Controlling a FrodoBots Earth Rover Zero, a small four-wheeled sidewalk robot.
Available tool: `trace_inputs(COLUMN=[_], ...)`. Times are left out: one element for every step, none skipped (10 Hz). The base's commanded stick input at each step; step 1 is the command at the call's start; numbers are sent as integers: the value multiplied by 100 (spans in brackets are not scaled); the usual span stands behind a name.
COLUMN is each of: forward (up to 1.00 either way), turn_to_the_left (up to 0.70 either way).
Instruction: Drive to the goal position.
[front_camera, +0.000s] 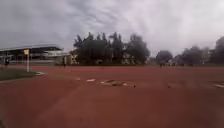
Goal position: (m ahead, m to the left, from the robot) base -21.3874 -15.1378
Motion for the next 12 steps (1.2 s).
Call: trace_inputs(forward=[50, 50, 50, 50, 50, 50, 50, 50, 50, 50, 50, 50], turn_to_the_left=[-49, -49, -49, -49, -49, -49, -49, -49, -49, -49, -49, -49])
